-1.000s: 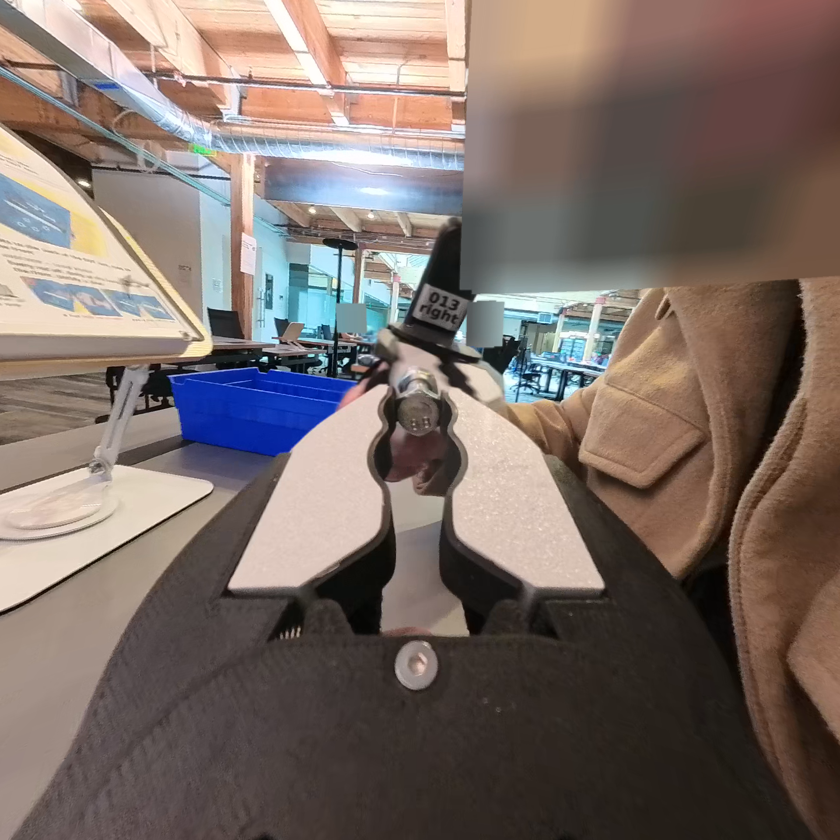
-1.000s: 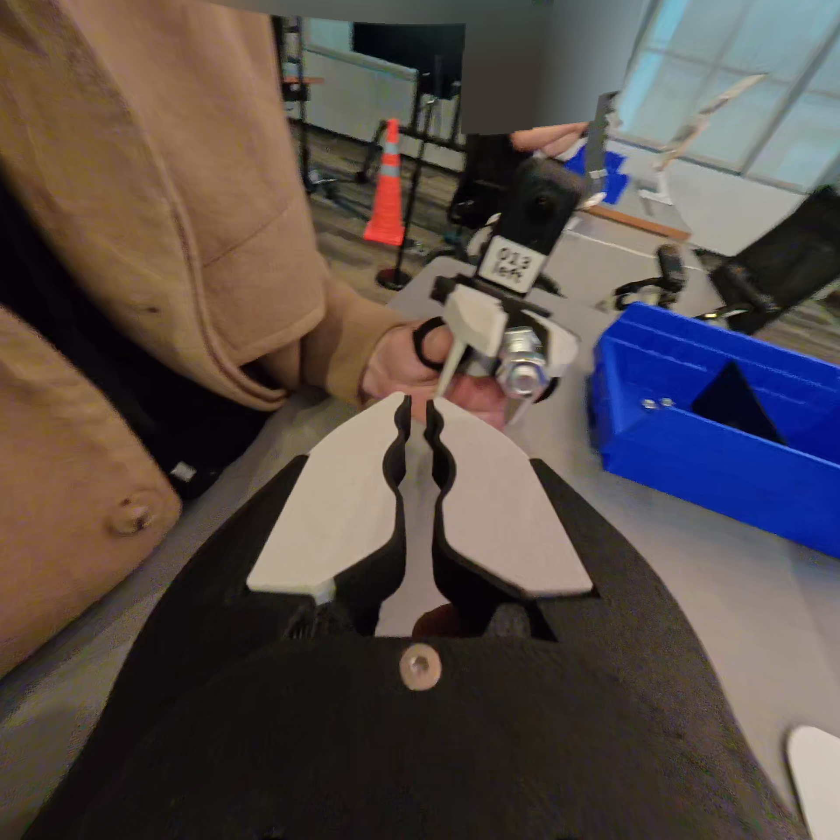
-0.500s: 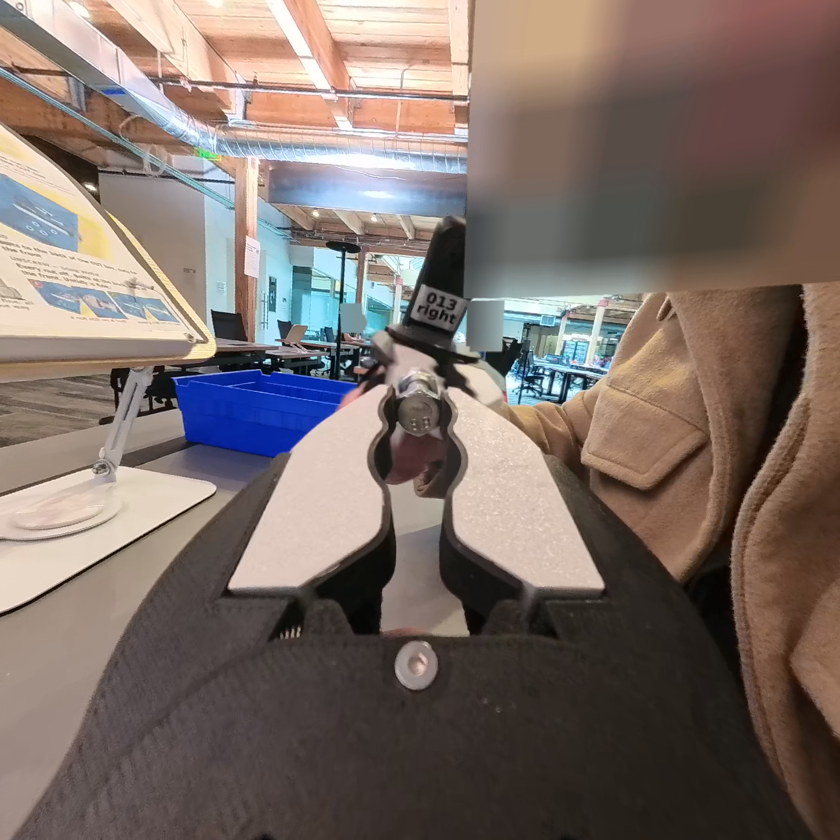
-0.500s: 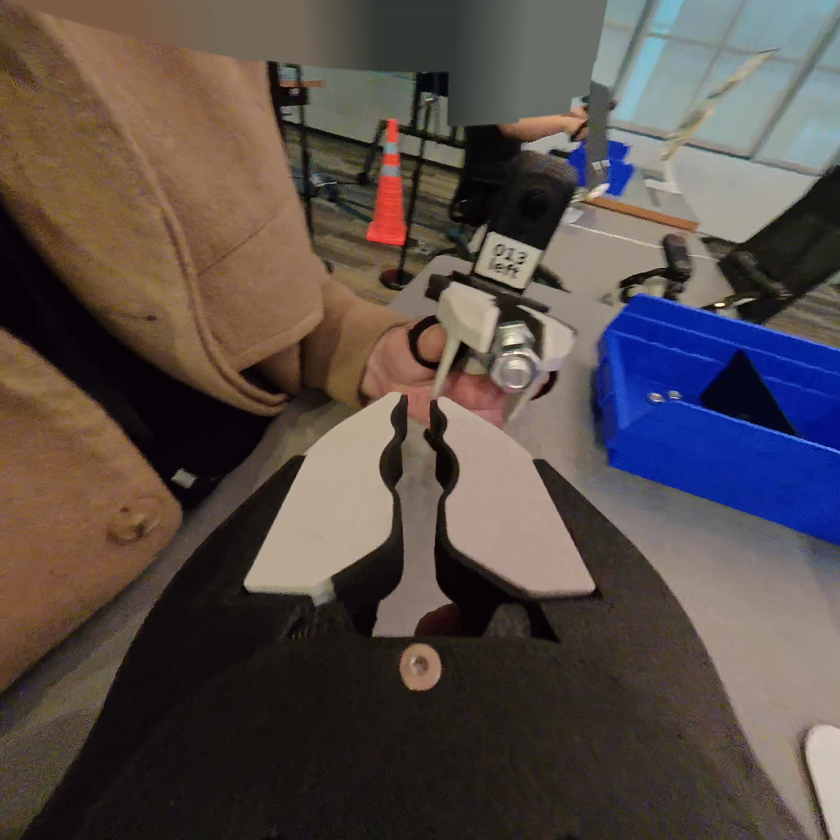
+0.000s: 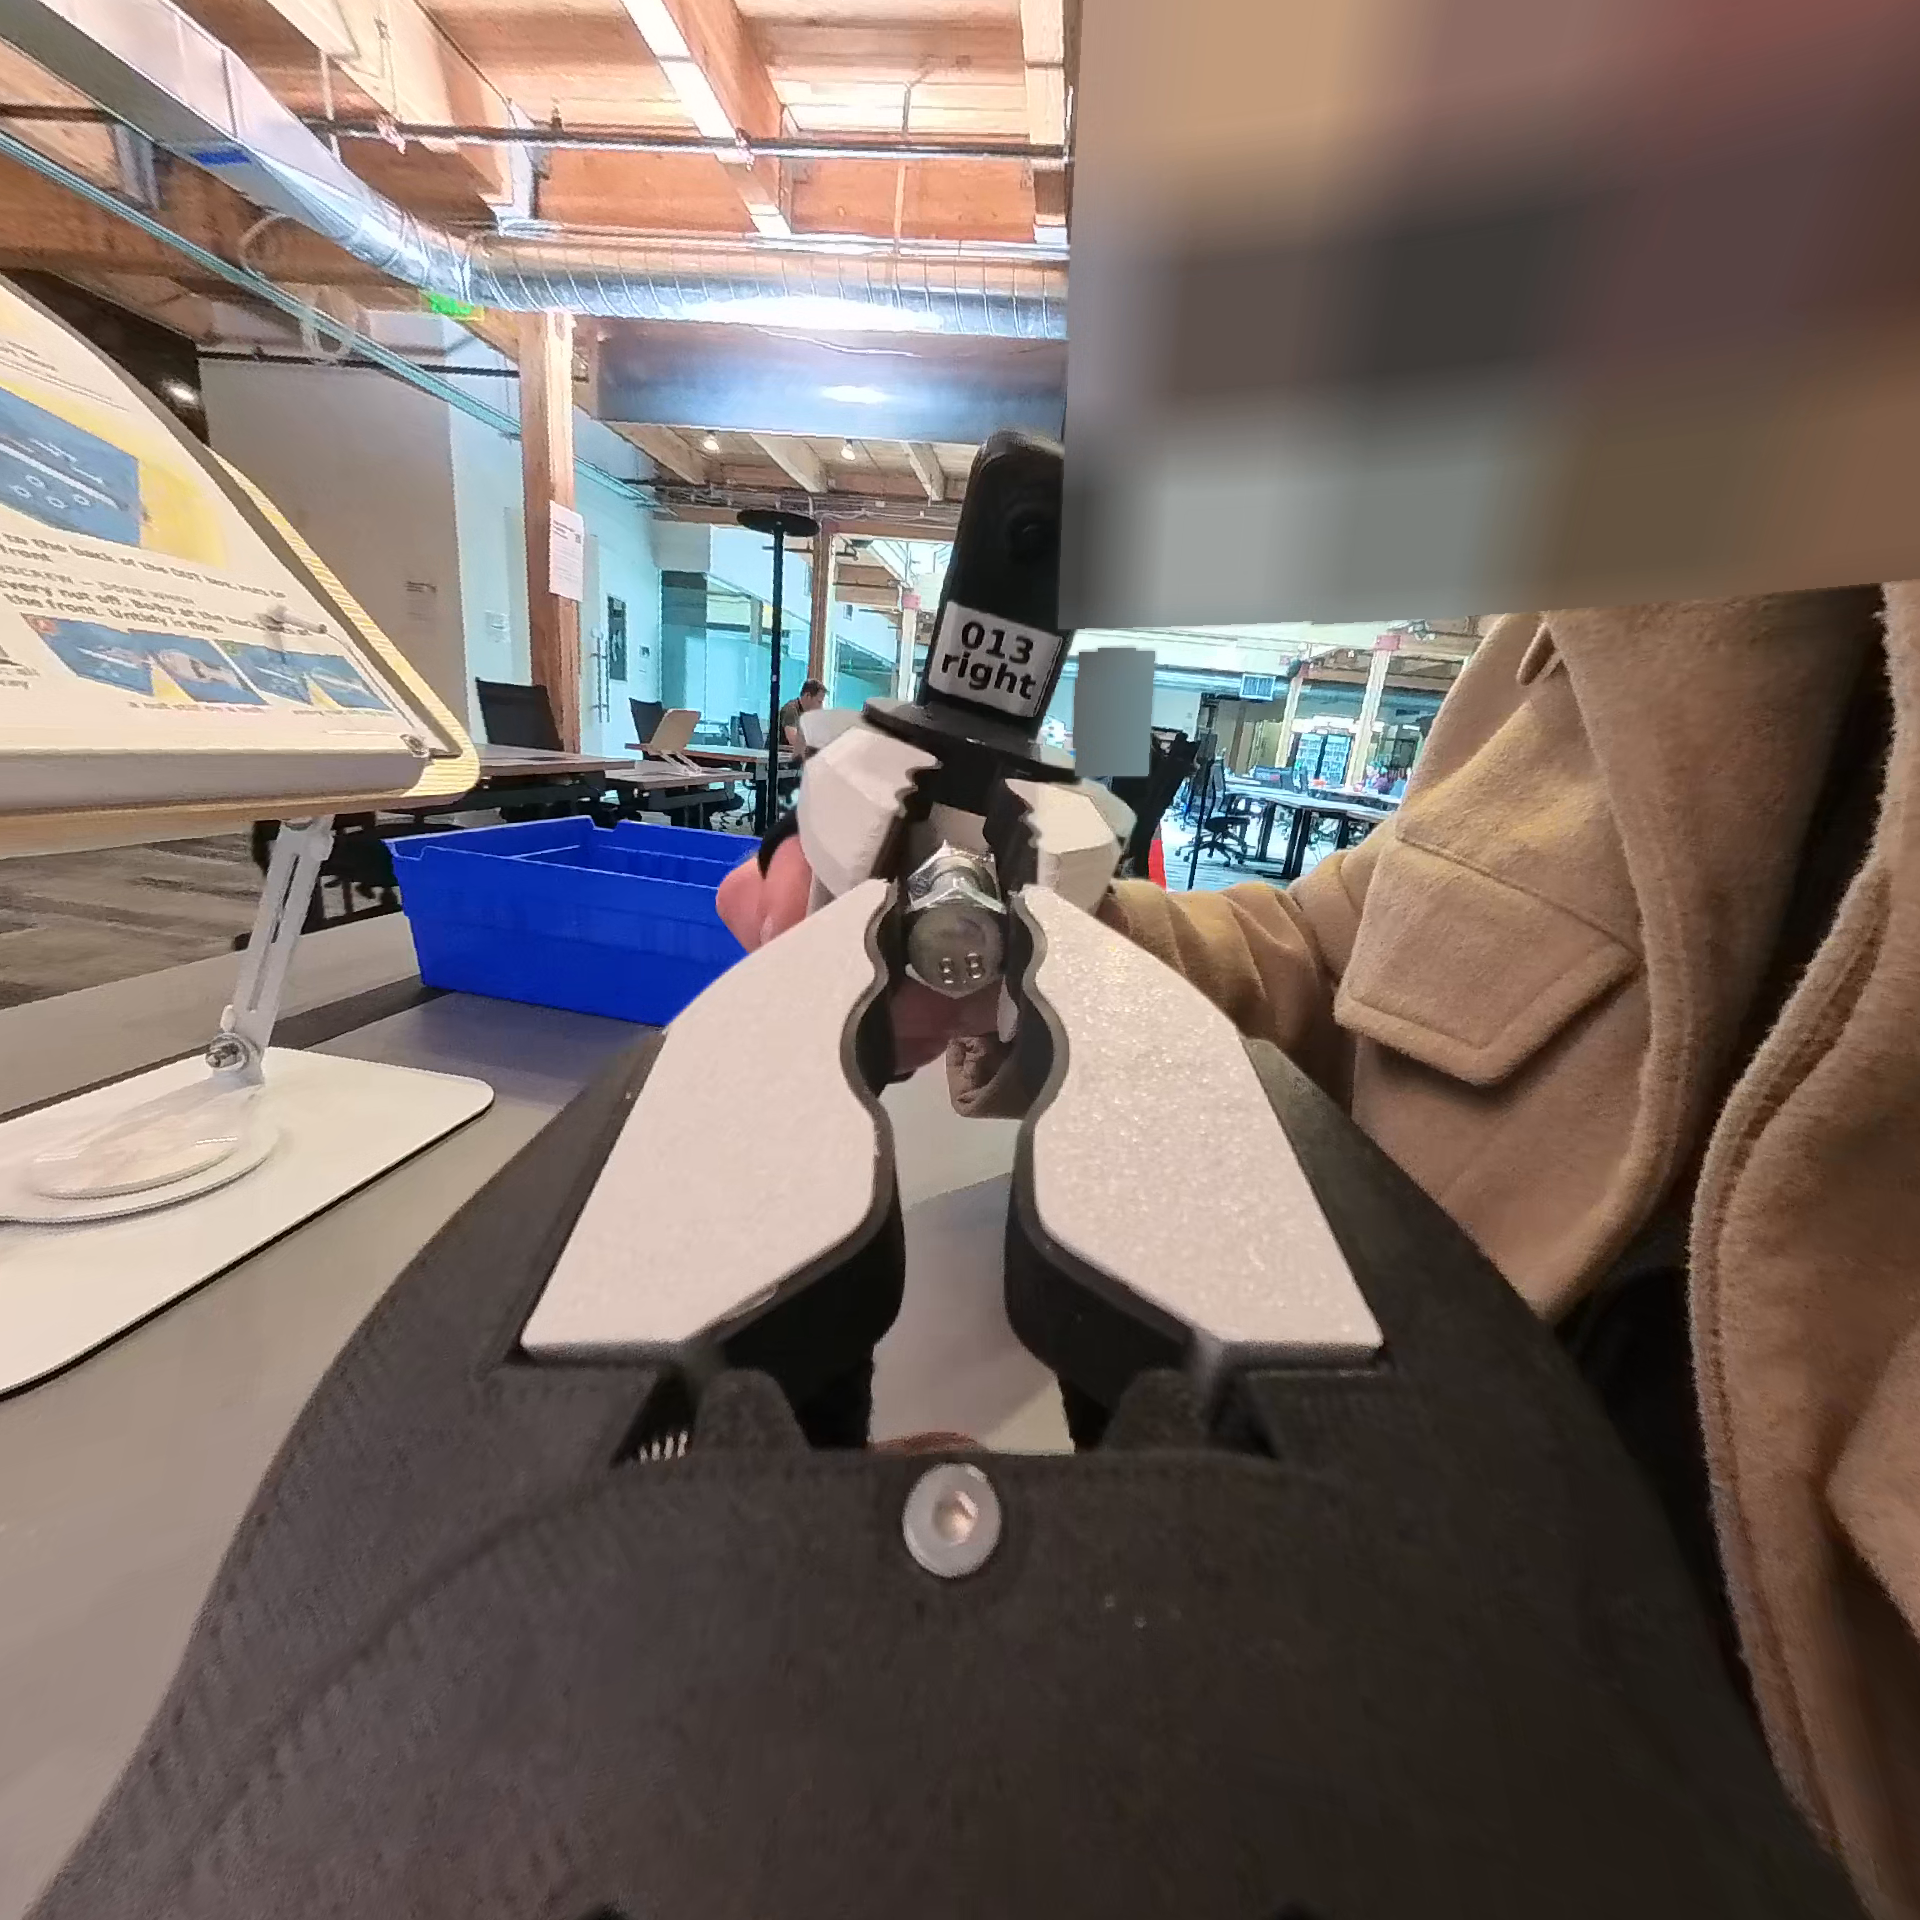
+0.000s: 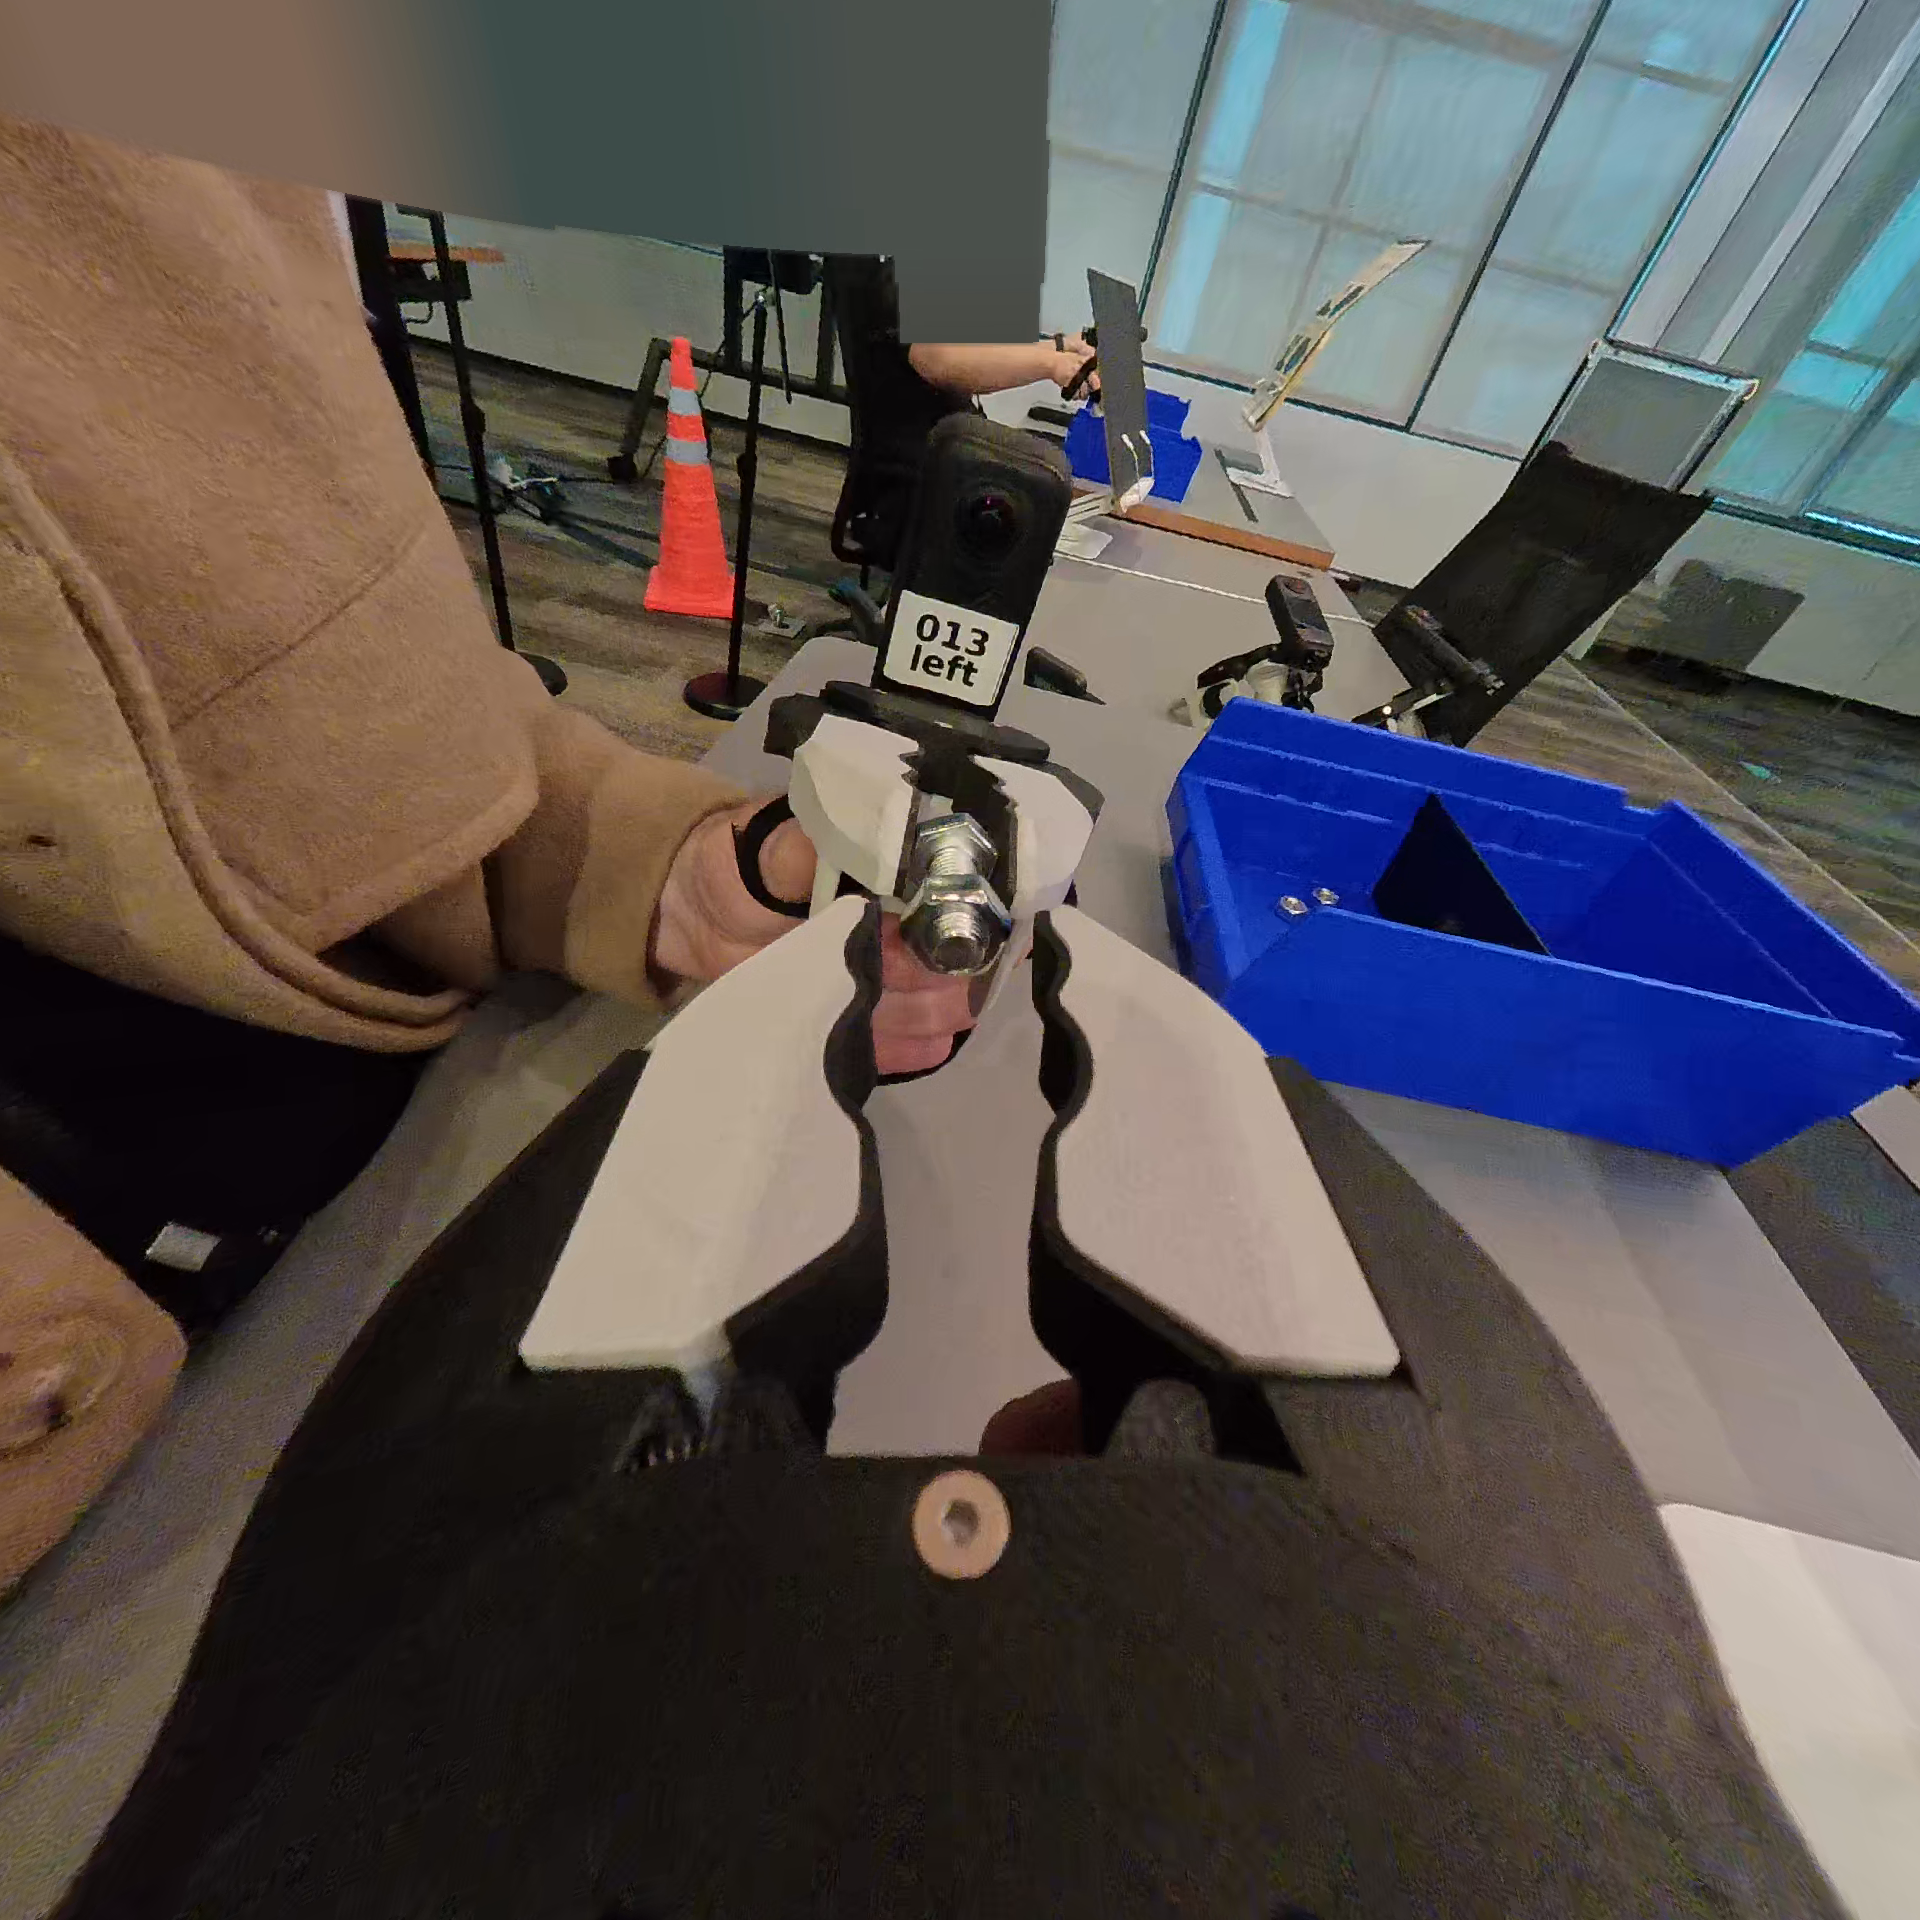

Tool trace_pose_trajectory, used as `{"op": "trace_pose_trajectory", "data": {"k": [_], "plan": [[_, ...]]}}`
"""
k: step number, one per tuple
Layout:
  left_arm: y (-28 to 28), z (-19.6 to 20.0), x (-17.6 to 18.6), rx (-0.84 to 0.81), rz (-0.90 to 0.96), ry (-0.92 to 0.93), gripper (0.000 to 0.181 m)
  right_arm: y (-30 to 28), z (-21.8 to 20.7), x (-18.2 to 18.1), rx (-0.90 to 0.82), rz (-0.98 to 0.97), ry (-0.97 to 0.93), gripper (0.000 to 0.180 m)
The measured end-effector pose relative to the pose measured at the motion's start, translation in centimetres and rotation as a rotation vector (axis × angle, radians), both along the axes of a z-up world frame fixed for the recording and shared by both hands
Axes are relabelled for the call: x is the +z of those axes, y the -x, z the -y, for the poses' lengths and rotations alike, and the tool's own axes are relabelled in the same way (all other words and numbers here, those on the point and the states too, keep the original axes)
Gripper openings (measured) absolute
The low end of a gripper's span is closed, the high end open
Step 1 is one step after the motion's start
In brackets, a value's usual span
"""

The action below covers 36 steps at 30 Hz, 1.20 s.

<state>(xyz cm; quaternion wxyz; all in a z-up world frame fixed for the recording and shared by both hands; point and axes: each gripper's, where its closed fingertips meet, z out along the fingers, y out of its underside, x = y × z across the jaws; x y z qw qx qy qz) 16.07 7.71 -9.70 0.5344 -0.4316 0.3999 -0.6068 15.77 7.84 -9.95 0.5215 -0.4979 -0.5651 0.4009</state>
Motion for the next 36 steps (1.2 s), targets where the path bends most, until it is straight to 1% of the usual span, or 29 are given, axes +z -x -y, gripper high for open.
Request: {"op": "trace_pose_trajectory", "data": {"k": [2,11,12,13,14,16,17,18,21,24,26,29,31,33,36], "plan": [[0.0,0.0,-0.1,0.001,-0.002,0.0,0.017,0.2,0.0,-0.2,-0.008,0.004,-0.008,0.02],[-0.1,0.1,0.1,-0.028,0.02,0.024,0.018,0.2,-0.1,0.2,-0.01,-0.017,-0.007,0.02],[0.0,0.0,0.2,-0.033,0.031,0.036,0.027,0.1,-0.2,0.3,-0.017,-0.021,-0.009,0.02],[0.1,-0.3,0.3,-0.022,0.036,0.053,0.041,-0.1,-0.3,0.4,-0.018,-0.023,-0.009,0.02],[0.2,-0.6,0.3,-0.009,0.039,0.059,0.049,-0.3,-0.4,0.5,-0.025,-0.023,-0.013,0.02],[0.4,-0.8,0.3,0.007,0.033,0.056,0.05,-0.9,-0.8,0.9,-0.044,-0.023,-0.029,0.02],[0.4,-0.9,0.2,0.015,0.021,0.051,0.048,-1.3,-0.9,1.2,-0.048,-0.021,-0.036,0.02],[0.4,-1.0,0.0,0.026,0.01,0.042,0.041,-1.7,-1.1,1.4,-0.064,-0.016,-0.049,0.02],[0.7,-0.9,-0.5,0.026,-0.024,0.009,0.001,-4.0,-2.4,2.5,-0.129,0.007,-0.099,0.02],[1.1,-1.4,-0.7,0.043,-0.032,0.028,0.0,-7.7,-4.6,4.1,-0.244,0.033,-0.15,0.02],[1.3,-1.8,-0.8,0.07,-0.034,0.03,0.0,-11.3,-6.8,5.1,-0.376,0.078,-0.205,0.02],[1.1,-1.7,-1.0,0.058,-0.043,0.032,0.0,-17.8,-10.0,5.9,-0.593,0.186,-0.268,0.02],[0.7,-1.6,-1.4,0.063,-0.071,0.022,0.0,-22.3,-11.7,6.1,-0.722,0.25,-0.266,0.02],[0.4,-1.5,-1.8,0.064,-0.093,0.012,0.0,-26.6,-13.2,6.4,-0.841,0.255,-0.252,0.019],[0.3,-1.7,-2.0,0.066,-0.101,0.022,0.0,-32.9,-15.4,4.9,-1.028,0.364,-0.21,0.02]]}}
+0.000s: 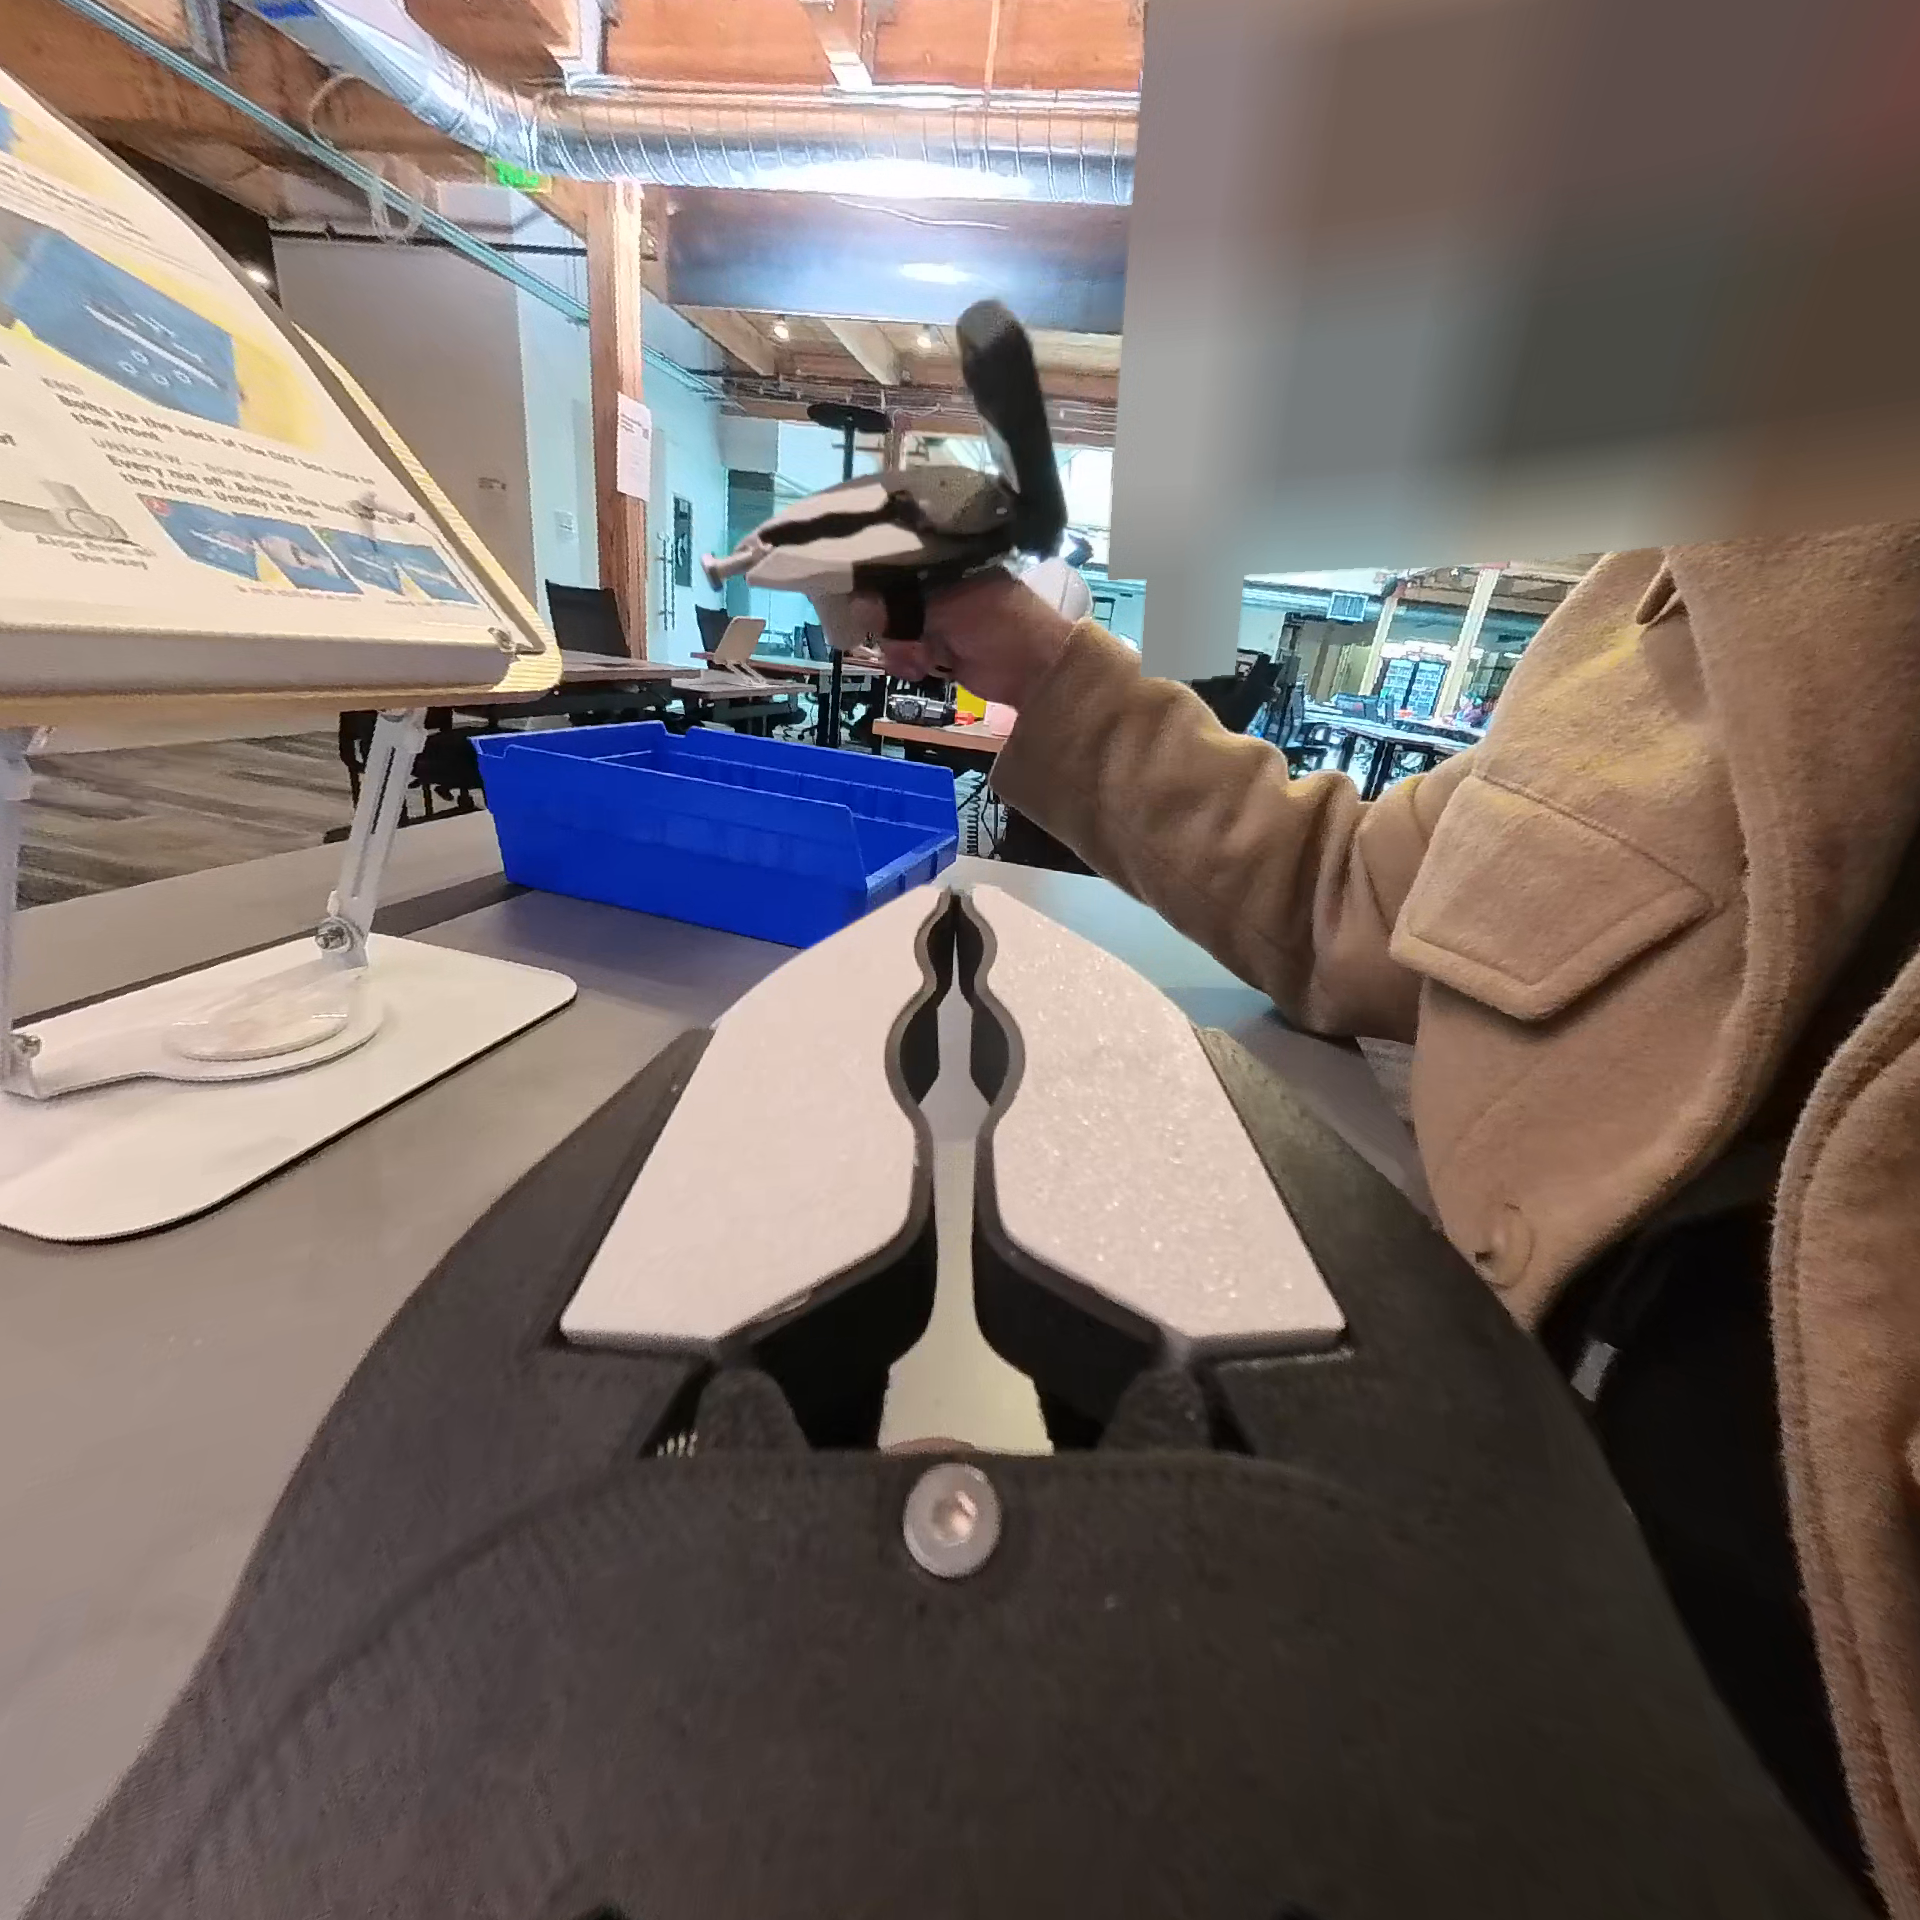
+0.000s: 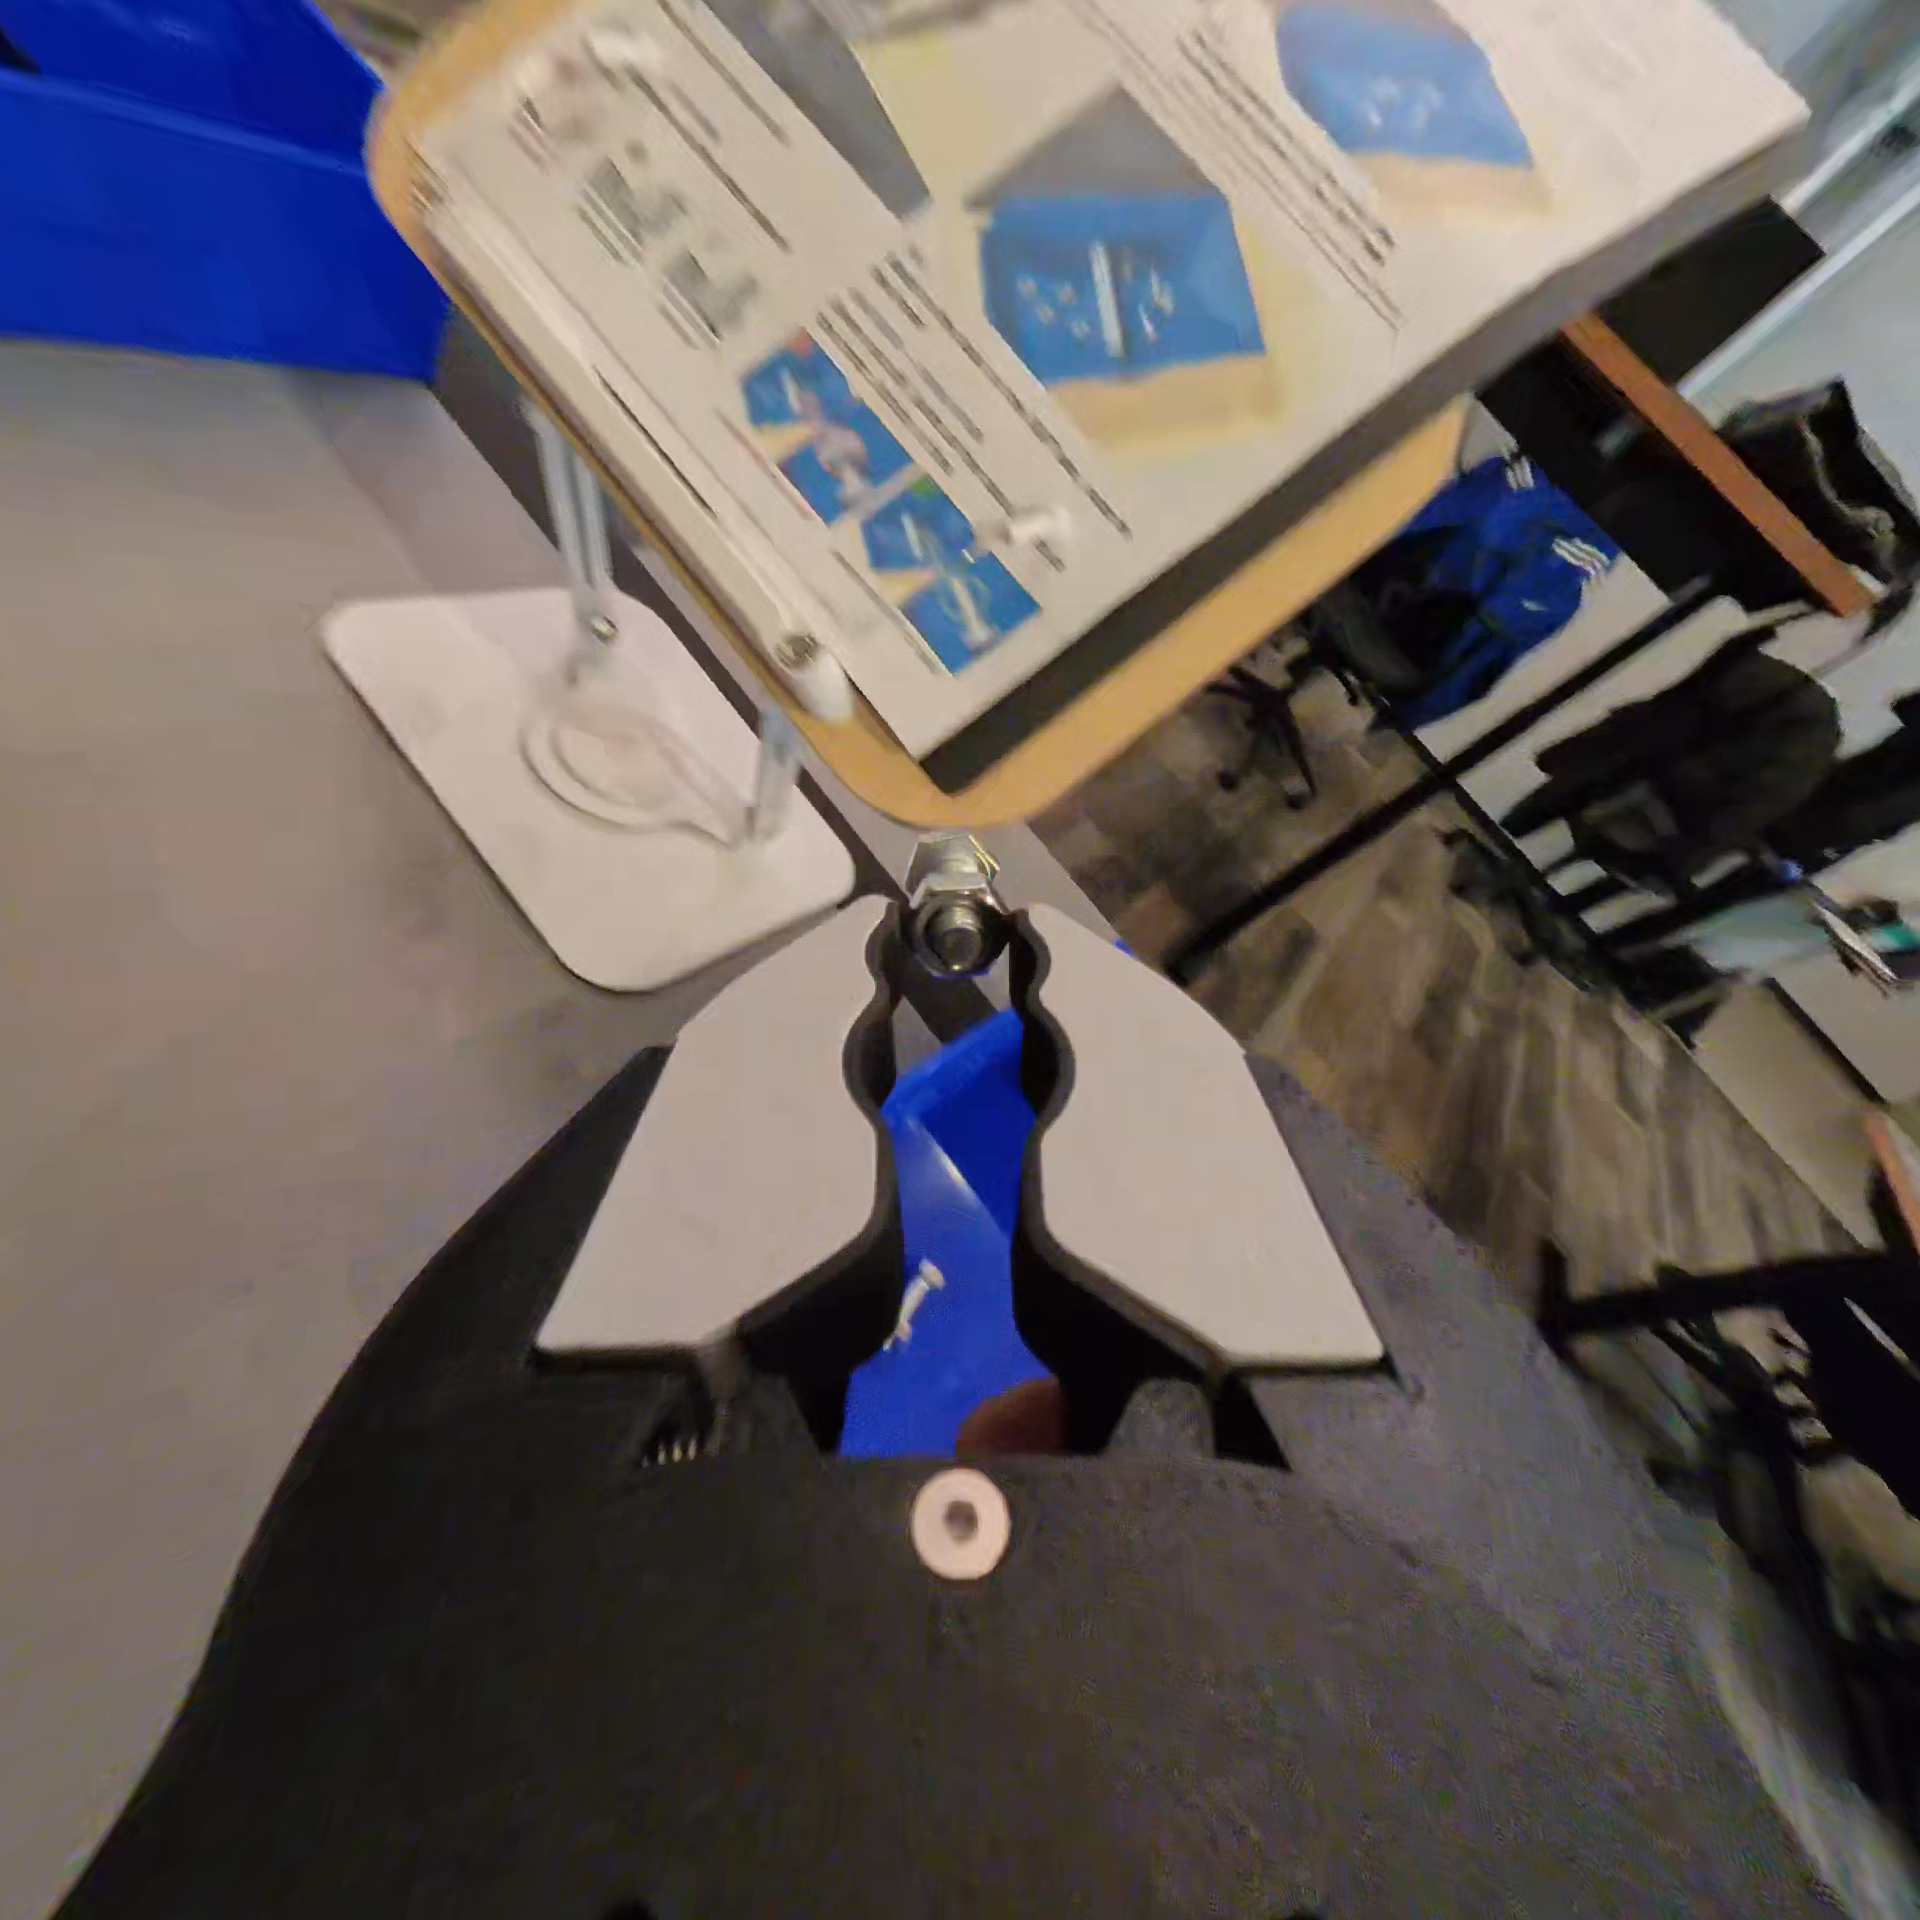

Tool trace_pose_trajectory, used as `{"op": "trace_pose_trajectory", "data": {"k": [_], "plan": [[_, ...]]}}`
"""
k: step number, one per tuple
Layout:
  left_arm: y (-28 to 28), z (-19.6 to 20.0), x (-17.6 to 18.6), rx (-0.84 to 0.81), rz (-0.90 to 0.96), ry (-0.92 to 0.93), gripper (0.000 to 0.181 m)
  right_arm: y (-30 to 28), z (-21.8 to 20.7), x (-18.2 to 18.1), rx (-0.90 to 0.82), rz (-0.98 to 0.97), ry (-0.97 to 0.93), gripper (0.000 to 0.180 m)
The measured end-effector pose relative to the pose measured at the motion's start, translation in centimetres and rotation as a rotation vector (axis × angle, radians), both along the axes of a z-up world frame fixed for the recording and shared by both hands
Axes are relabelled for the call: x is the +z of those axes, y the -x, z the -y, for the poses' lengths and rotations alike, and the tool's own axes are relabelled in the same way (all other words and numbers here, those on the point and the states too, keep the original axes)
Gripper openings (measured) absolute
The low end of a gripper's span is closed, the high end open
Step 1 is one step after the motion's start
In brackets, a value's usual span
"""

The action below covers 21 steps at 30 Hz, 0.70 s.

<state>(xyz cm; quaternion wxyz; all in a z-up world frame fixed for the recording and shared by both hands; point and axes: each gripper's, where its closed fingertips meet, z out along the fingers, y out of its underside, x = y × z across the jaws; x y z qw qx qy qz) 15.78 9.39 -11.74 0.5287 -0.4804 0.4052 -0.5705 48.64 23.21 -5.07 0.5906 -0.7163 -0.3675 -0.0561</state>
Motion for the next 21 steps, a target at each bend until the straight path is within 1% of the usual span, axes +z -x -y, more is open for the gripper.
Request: {"op": "trace_pose_trajectory", "data": {"k": [2,3,6,8,10,13,17,21], "plan": [[0.1,-0.1,0.0,0.001,0.005,0.006,0.0,-3.5,-1.0,-1.6,-0.119,0.065,0.045,0.02],[0.1,-0.2,-0.1,0.002,0.001,0.008,0.0,-4.8,-1.3,-2.4,-0.148,0.068,0.075,0.02],[0.0,-0.2,-0.3,0.001,-0.003,0.012,0.0,-7.6,-2.4,-4.9,-0.227,-0.028,0.179,0.02],[-0.1,-0.3,-0.4,0.001,-0.012,0.02,0.0,-8.7,-2.6,-7.4,-0.253,-0.033,0.278,0.02],[-0.1,-0.4,-0.6,0.008,-0.018,0.025,0.0,-9.7,-2.7,-10.3,-0.292,0.042,0.374,0.02],[-0.1,-0.4,-0.6,0.002,-0.013,0.032,0.0,-10.4,-3.1,-13.8,-0.338,0.088,0.475,0.02],[-0.1,-0.4,-0.6,0.002,-0.015,0.03,0.0,-12.6,-3.4,-16.8,-0.436,0.154,0.544,0.02],[-0.1,-0.5,-0.6,0.007,-0.014,0.031,0.0,-12.7,-3.0,-19.5,-0.442,0.164,0.642,0.02]]}}
